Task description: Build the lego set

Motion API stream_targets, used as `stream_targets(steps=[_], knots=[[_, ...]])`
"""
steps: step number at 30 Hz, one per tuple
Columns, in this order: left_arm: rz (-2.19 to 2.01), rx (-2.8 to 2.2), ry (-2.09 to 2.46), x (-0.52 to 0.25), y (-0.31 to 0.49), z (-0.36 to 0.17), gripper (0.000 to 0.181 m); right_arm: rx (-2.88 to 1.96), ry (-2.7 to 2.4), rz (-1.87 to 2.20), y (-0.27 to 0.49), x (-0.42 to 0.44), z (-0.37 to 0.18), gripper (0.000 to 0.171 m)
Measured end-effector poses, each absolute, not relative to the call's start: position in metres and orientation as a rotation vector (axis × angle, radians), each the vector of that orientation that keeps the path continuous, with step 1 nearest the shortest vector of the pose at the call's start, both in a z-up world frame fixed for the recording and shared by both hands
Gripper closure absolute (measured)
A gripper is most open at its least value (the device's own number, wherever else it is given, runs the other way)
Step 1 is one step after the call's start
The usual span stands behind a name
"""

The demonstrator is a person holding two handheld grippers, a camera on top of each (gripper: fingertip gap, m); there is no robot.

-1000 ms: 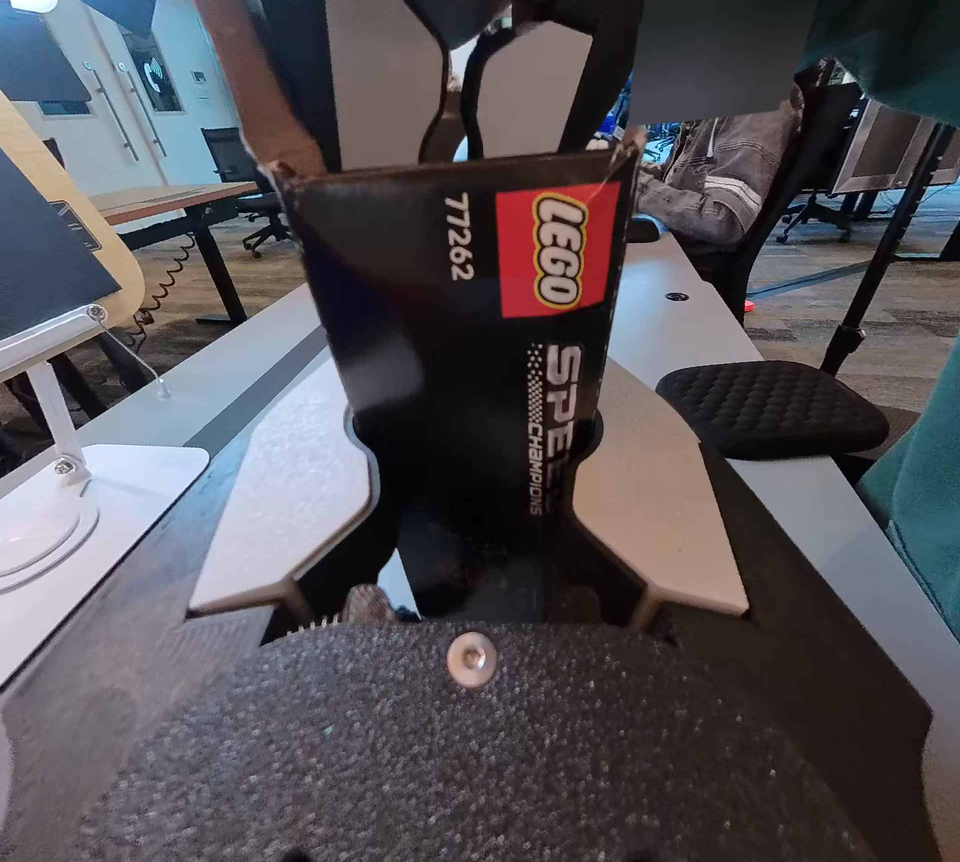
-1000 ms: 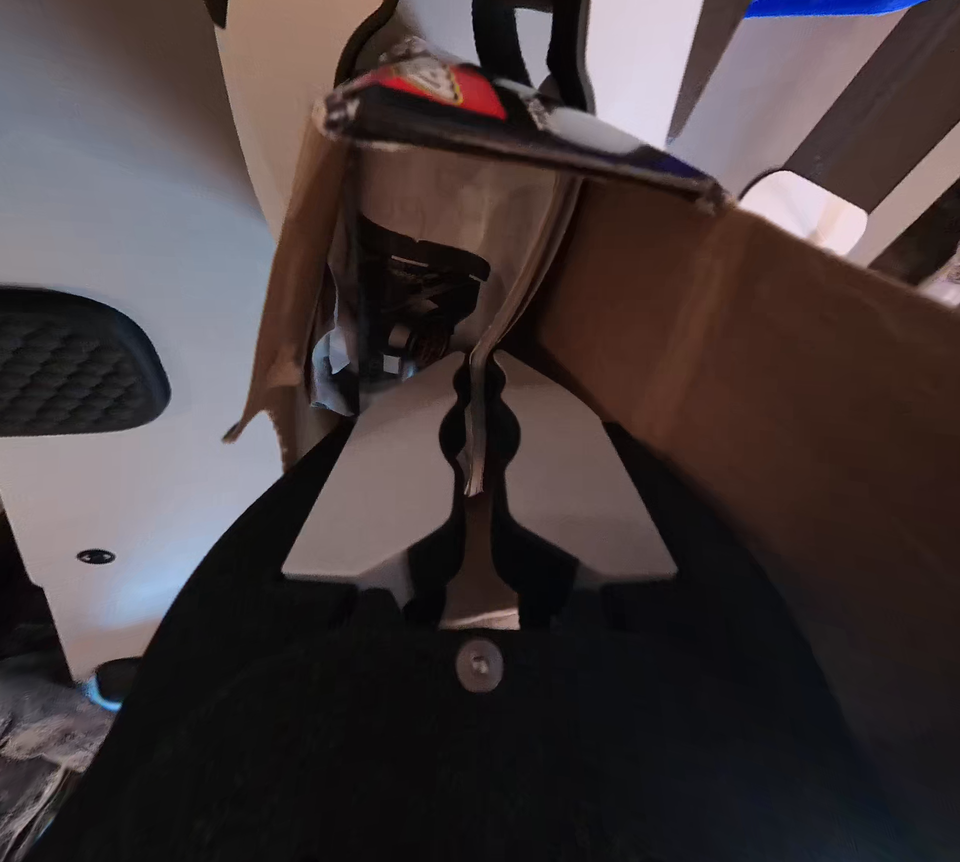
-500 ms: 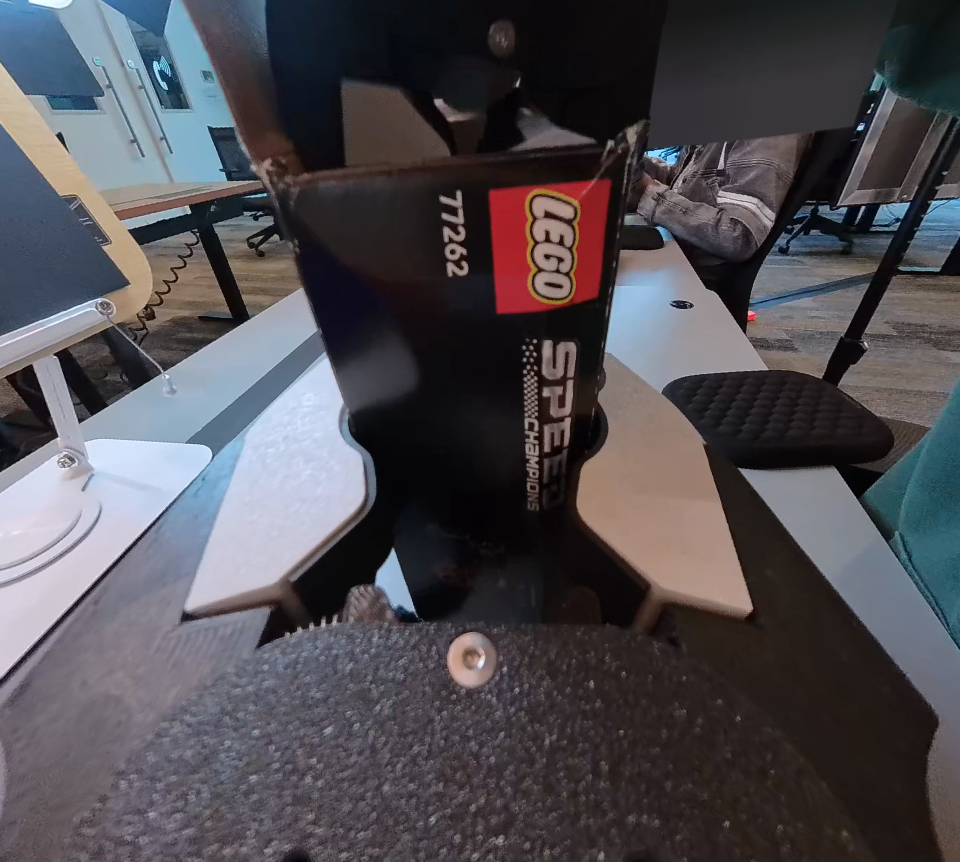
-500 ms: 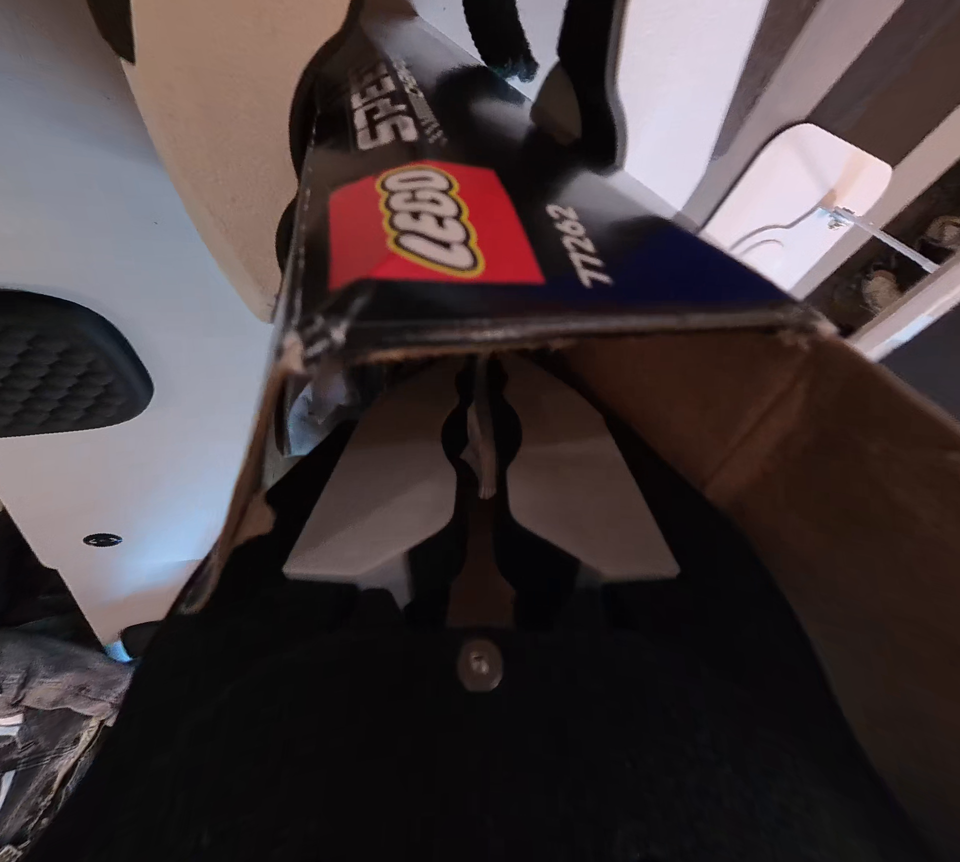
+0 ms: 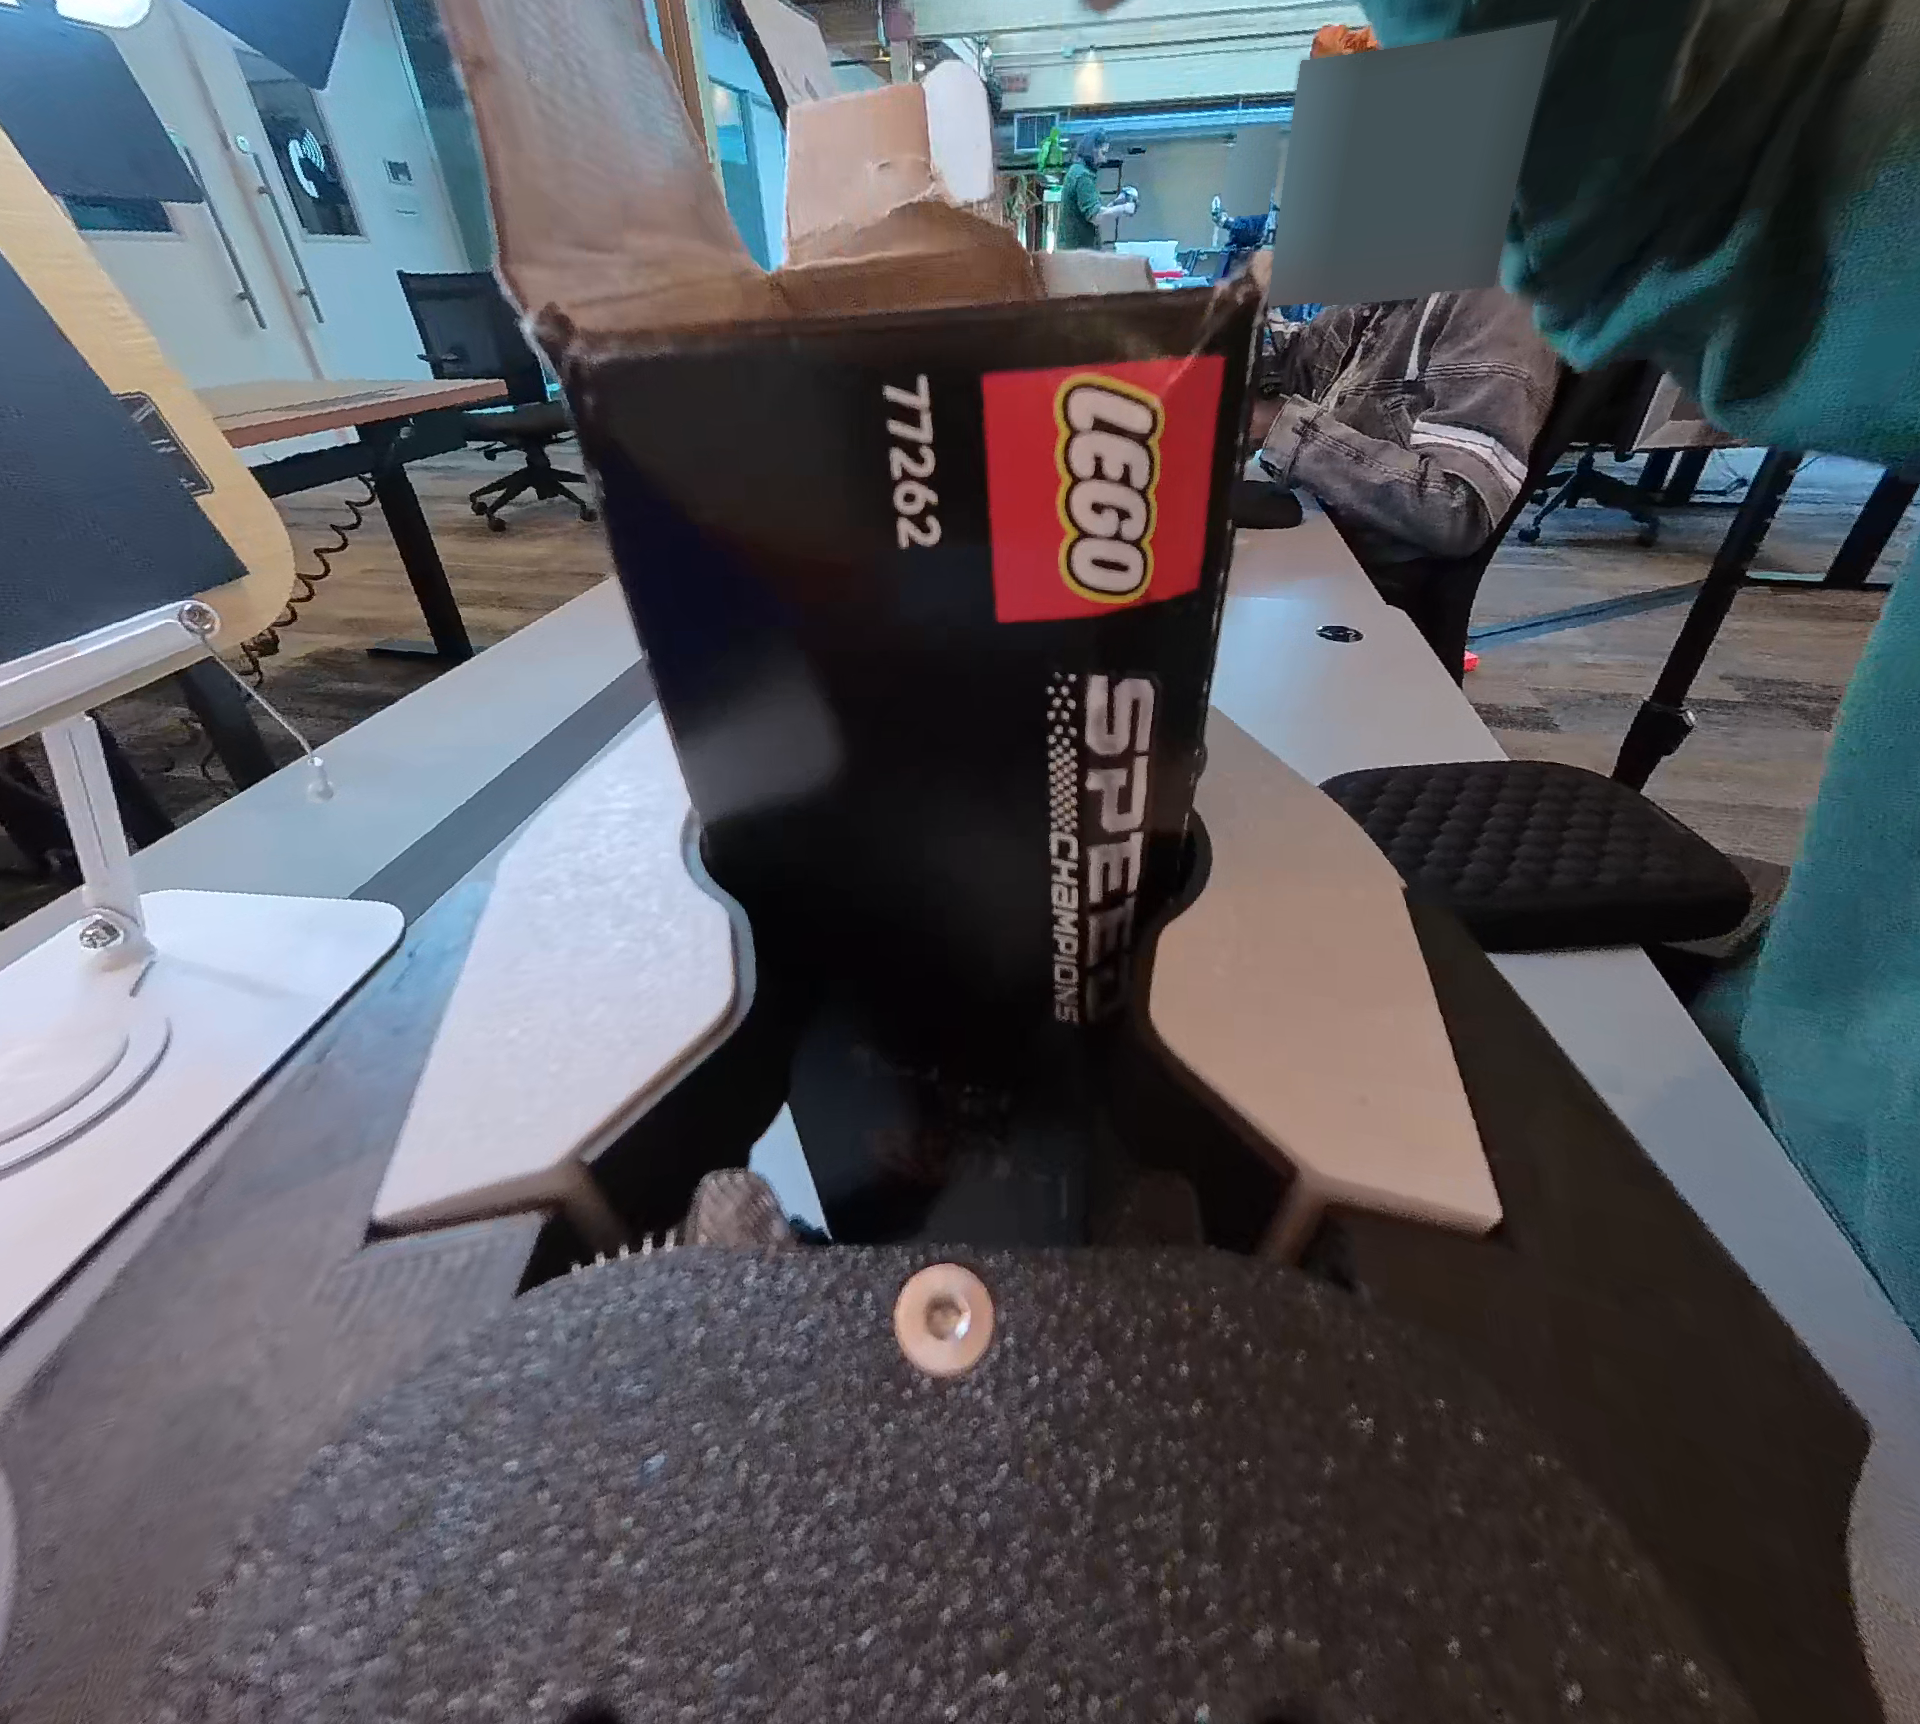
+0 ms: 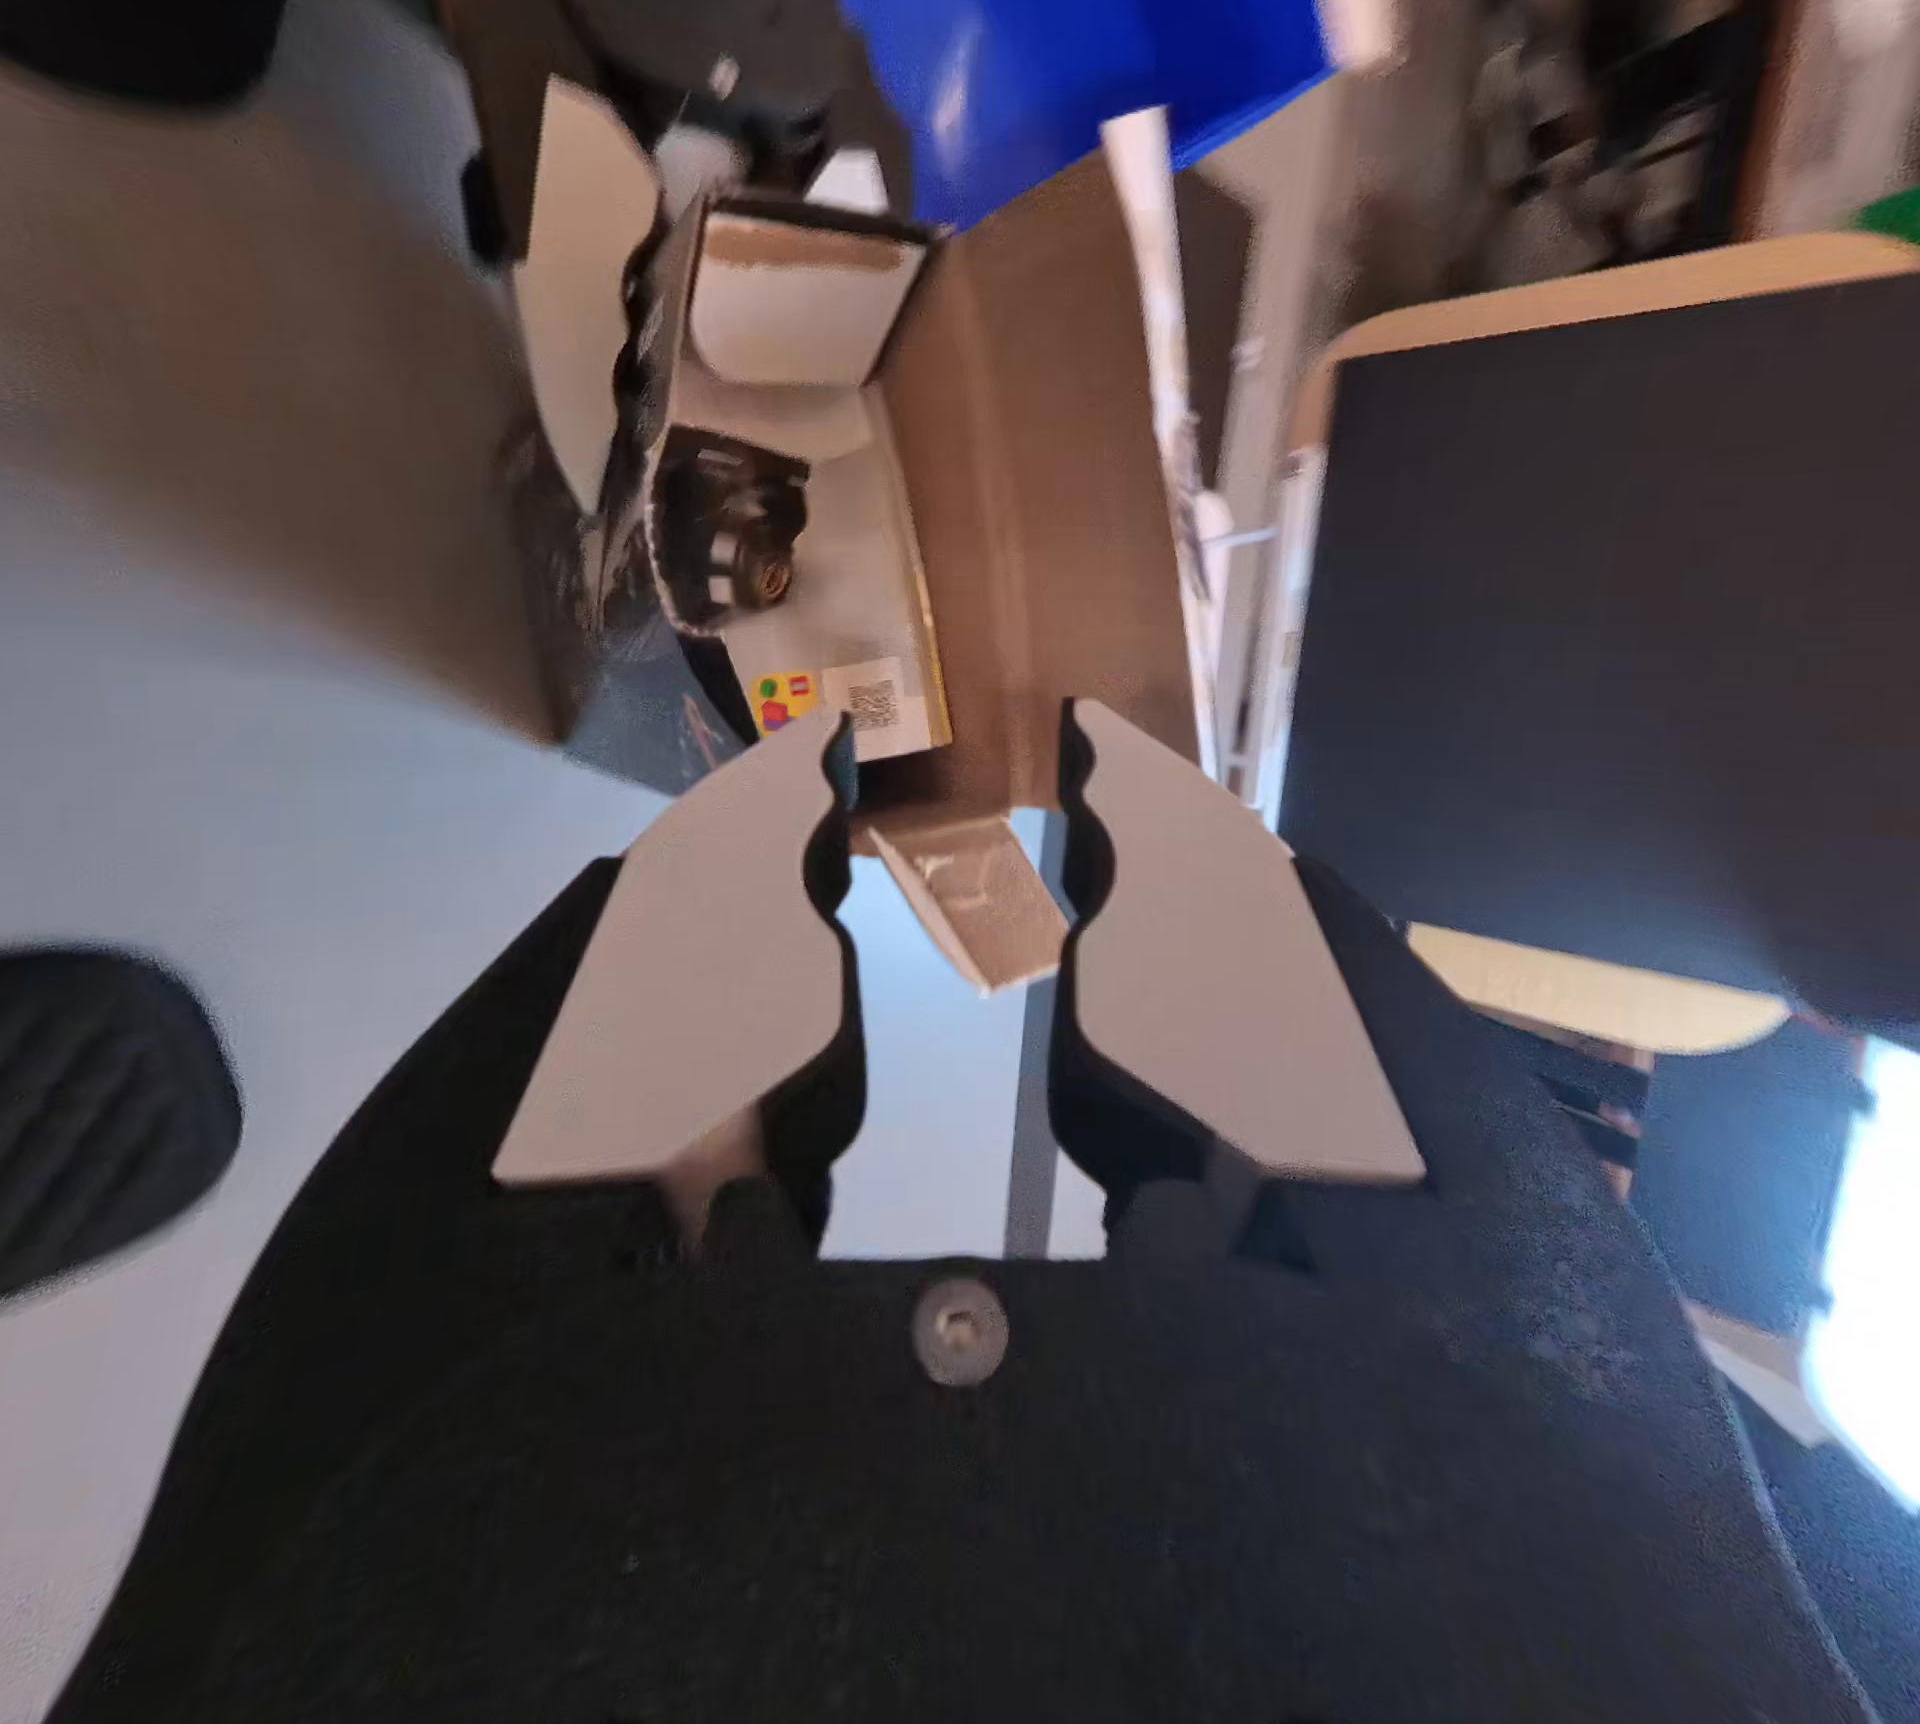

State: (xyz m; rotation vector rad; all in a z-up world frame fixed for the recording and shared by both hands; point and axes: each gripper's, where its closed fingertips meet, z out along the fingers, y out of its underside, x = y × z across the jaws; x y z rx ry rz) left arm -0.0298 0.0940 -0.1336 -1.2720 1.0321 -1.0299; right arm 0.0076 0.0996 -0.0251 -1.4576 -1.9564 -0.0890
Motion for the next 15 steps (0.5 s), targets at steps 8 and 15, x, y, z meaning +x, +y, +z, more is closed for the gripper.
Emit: stream_targets(steps=[8, 15], knots=[[-1.059, -1.252, 1.033, -0.028, 0.094, -0.132, 0.101, -1.416, -1.314, 0.433, 0.109, 0.062, -0.066, 0.094], [-1.112, -1.255, 1.092, -0.029, 0.096, -0.134, 0.108, -1.076, -1.515, 0.235, 0.092, 0.007, -0.078, 0.108]])
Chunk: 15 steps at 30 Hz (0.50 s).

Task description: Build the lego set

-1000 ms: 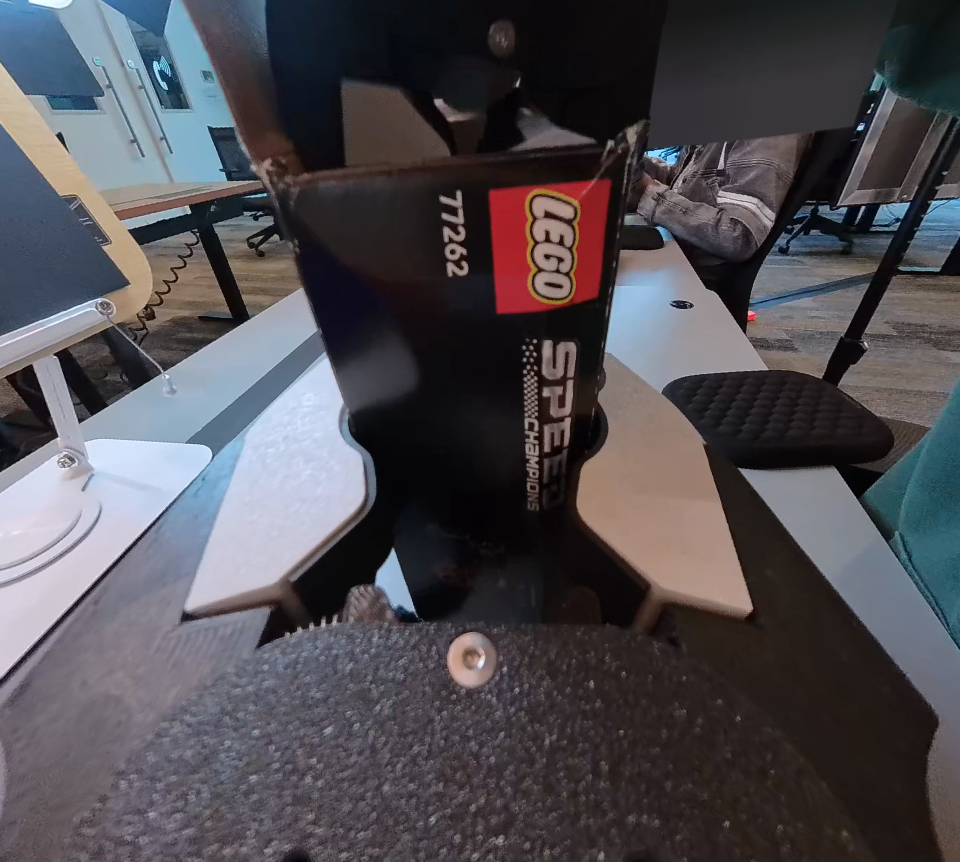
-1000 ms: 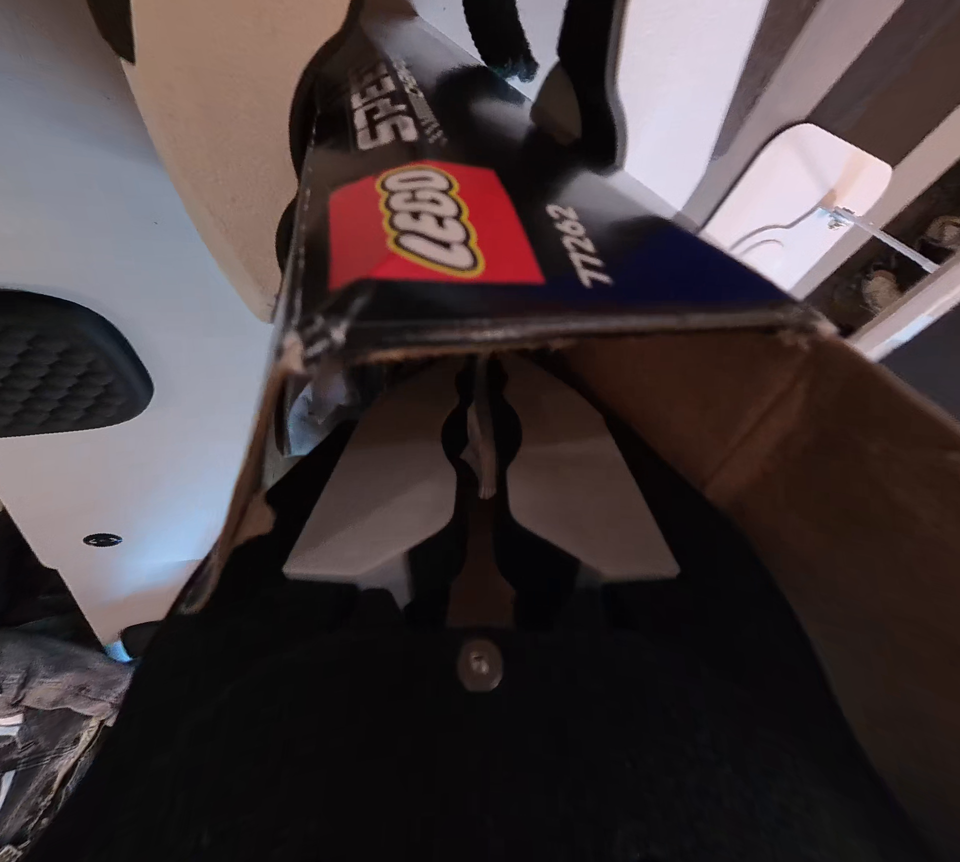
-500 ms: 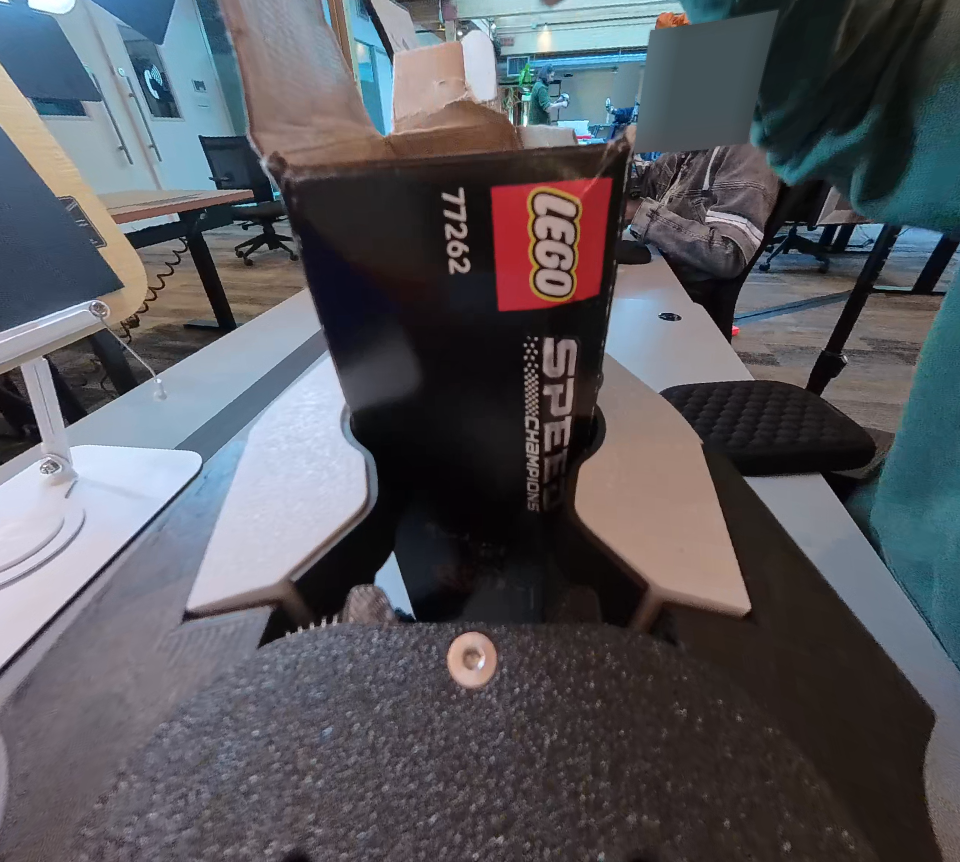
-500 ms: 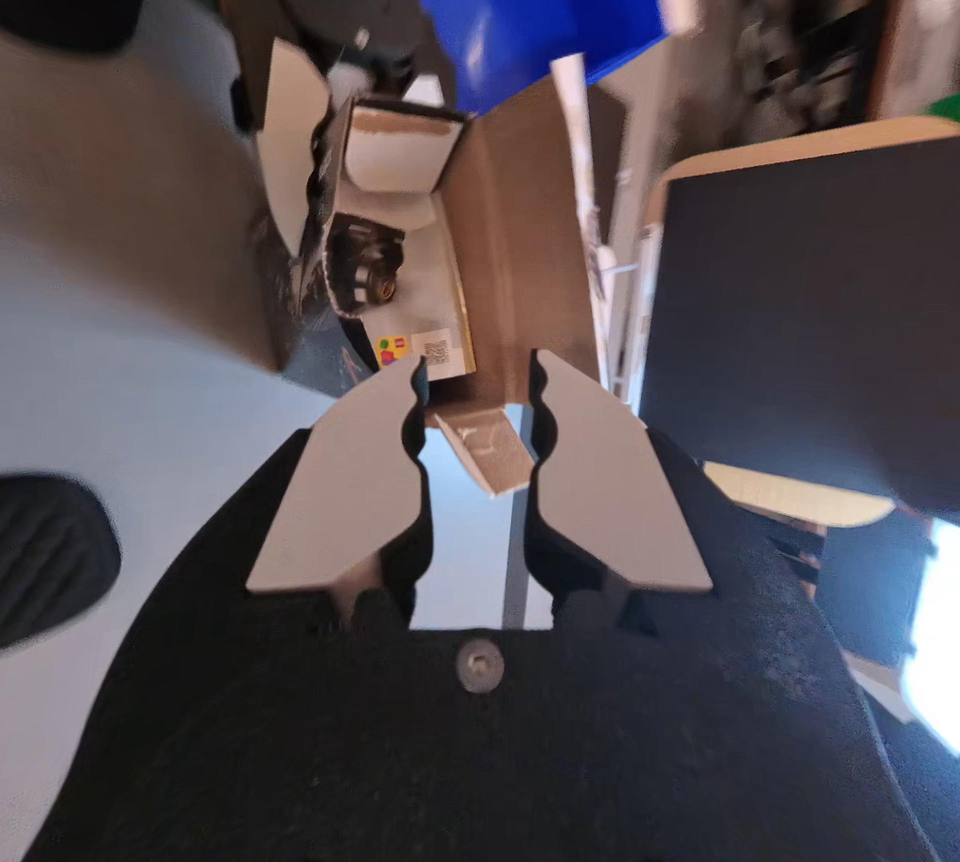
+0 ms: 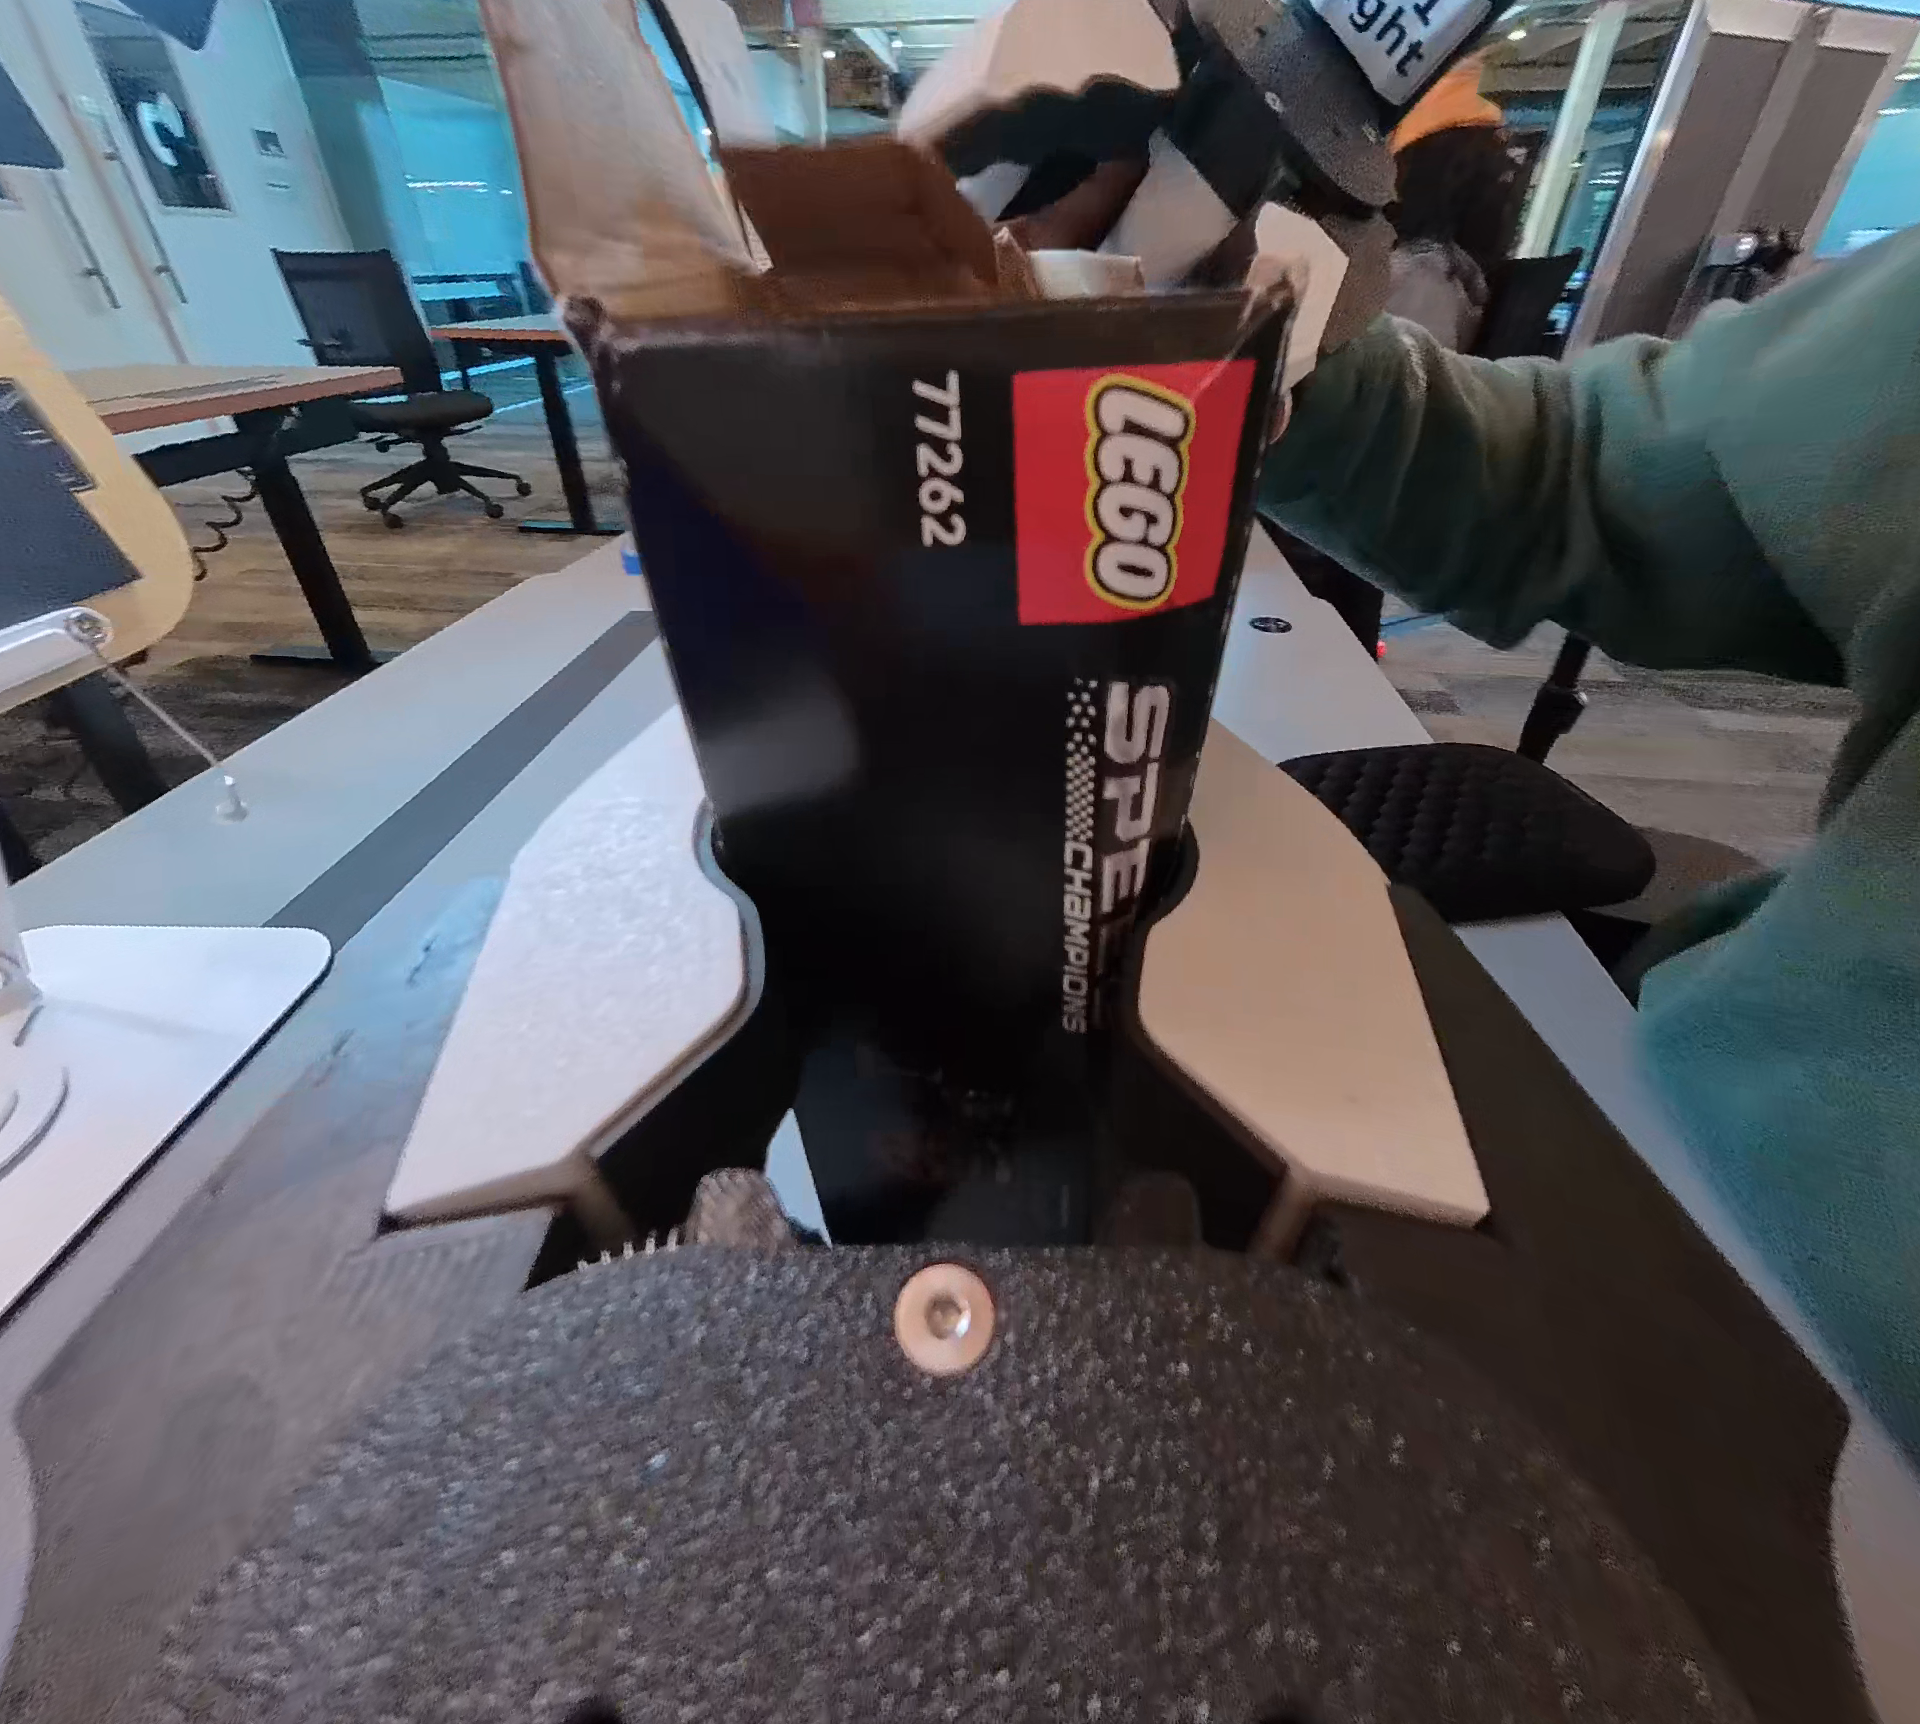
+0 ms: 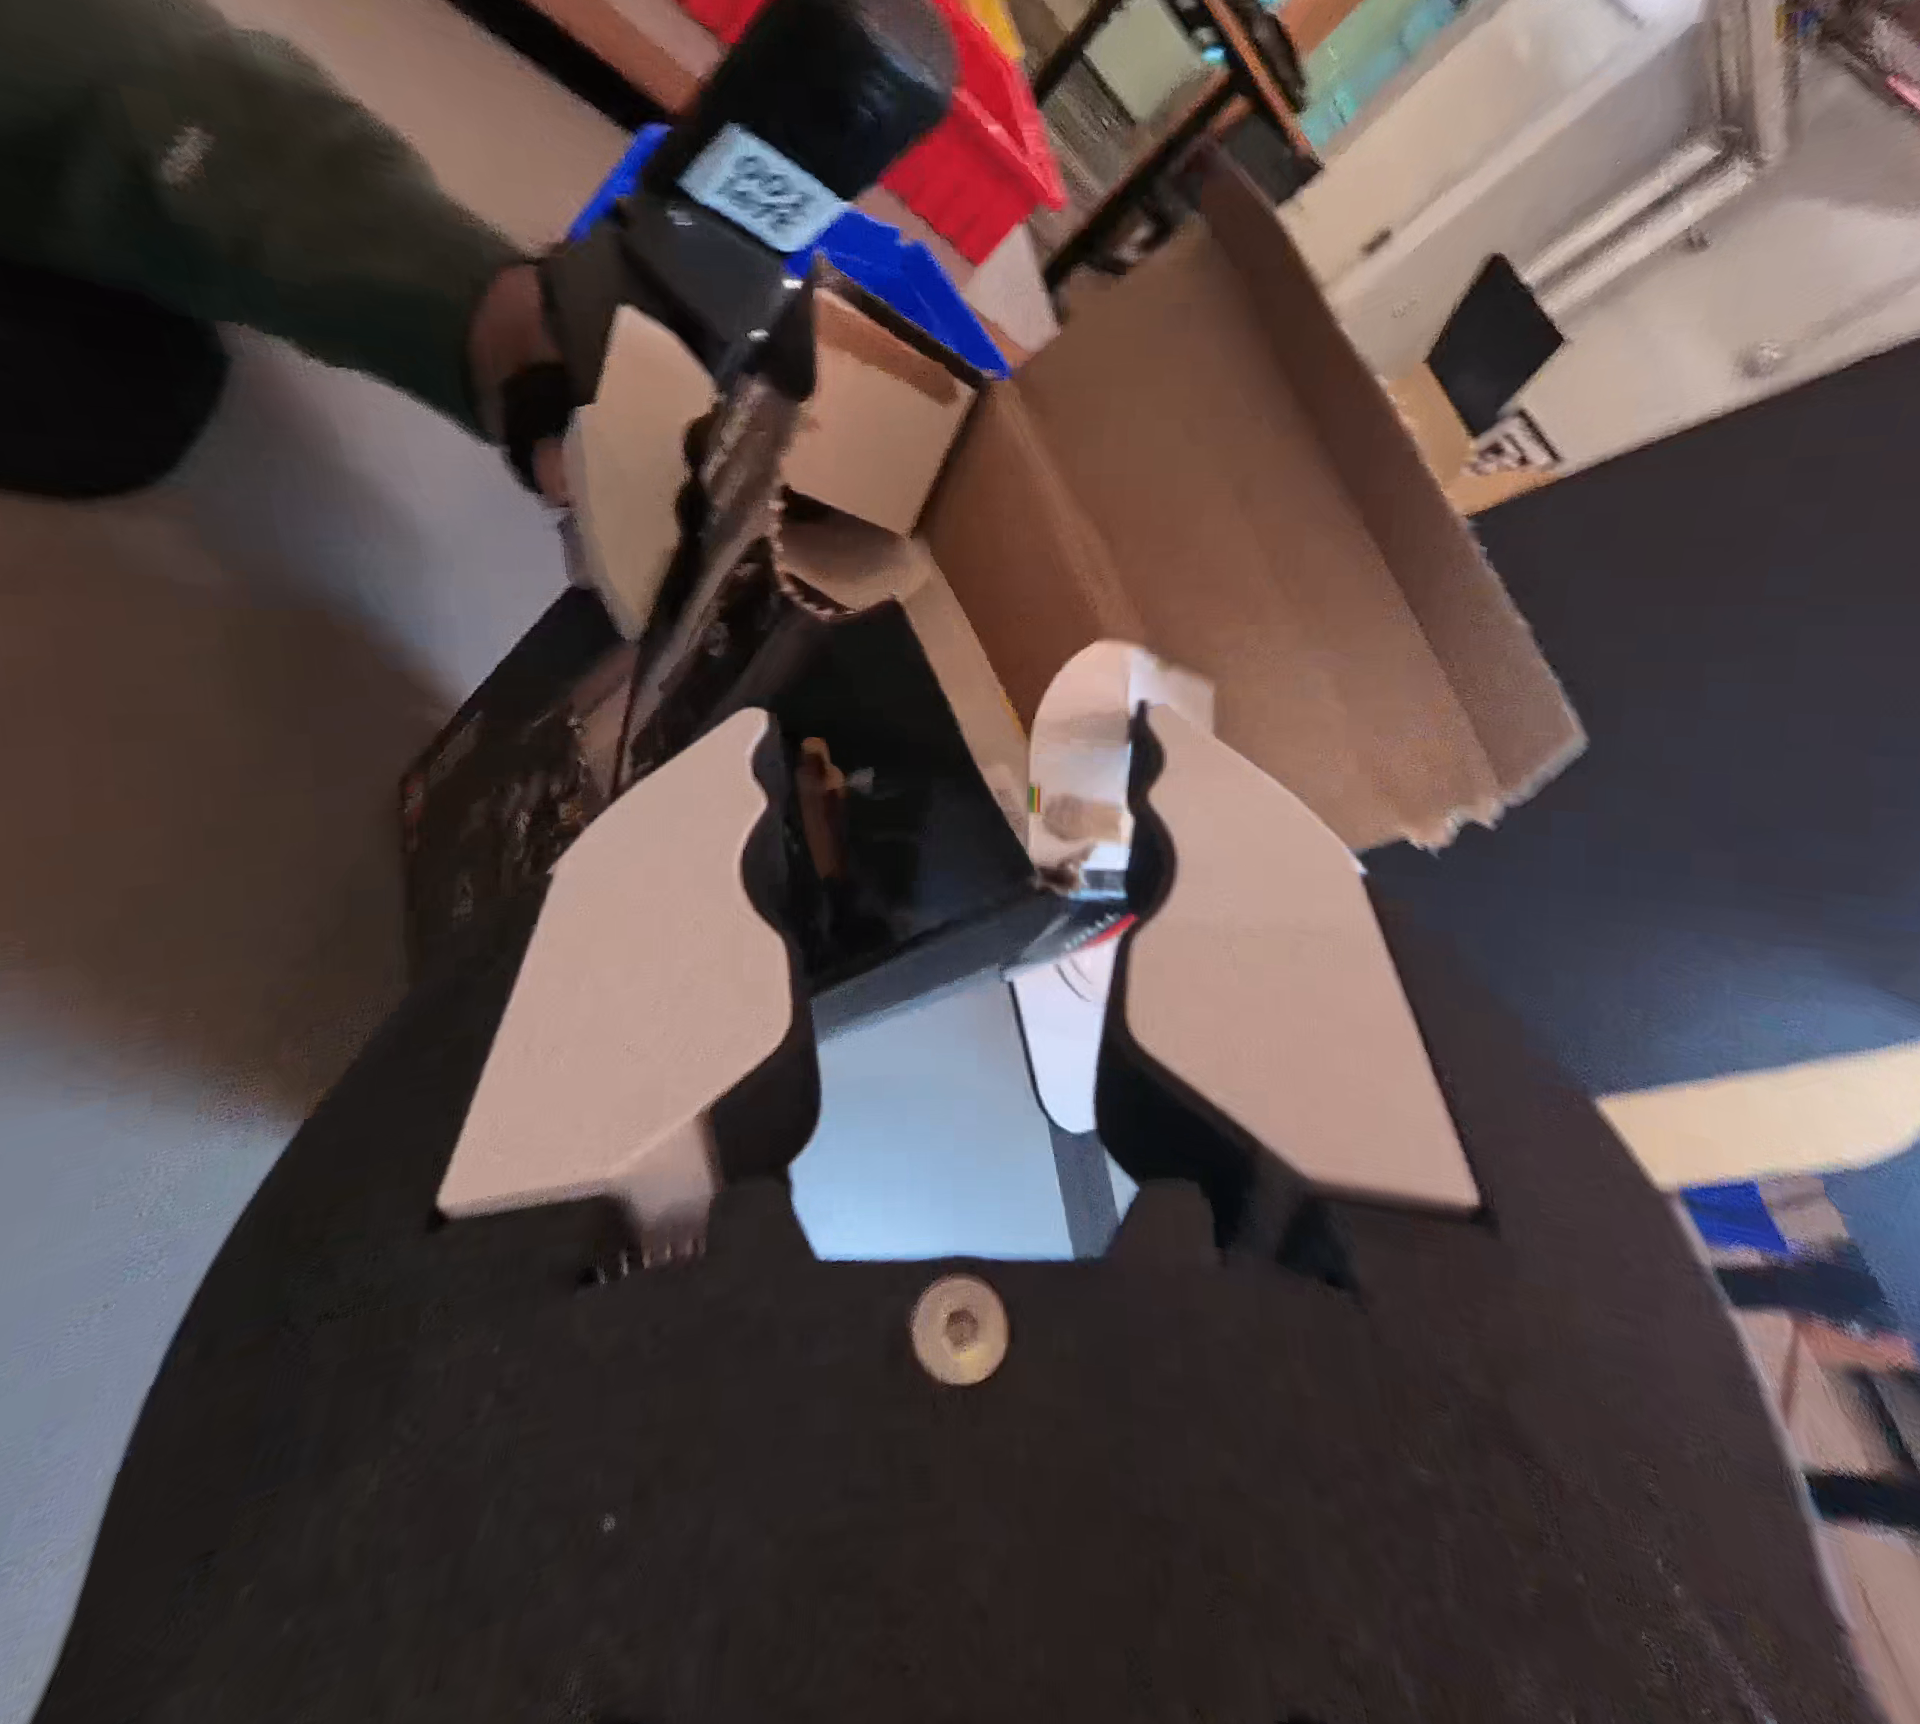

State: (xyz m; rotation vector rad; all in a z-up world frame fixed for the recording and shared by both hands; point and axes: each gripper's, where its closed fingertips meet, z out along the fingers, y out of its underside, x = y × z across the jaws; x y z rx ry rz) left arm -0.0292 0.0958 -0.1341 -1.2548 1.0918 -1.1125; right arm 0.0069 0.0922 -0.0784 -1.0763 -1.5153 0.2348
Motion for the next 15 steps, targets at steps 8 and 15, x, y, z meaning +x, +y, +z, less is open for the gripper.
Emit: stream_targets(steps=[8, 15], knots=[[-1.127, -1.239, 1.221, -0.031, 0.094, -0.136, 0.1, -1.212, -1.871, 0.22, 0.077, 0.012, -0.097, 0.145], [-0.89, -1.222, 1.153, -0.033, 0.1, -0.085, 0.083, -1.279, -1.875, 0.282, 0.073, 0.01, -0.098, 0.149]])
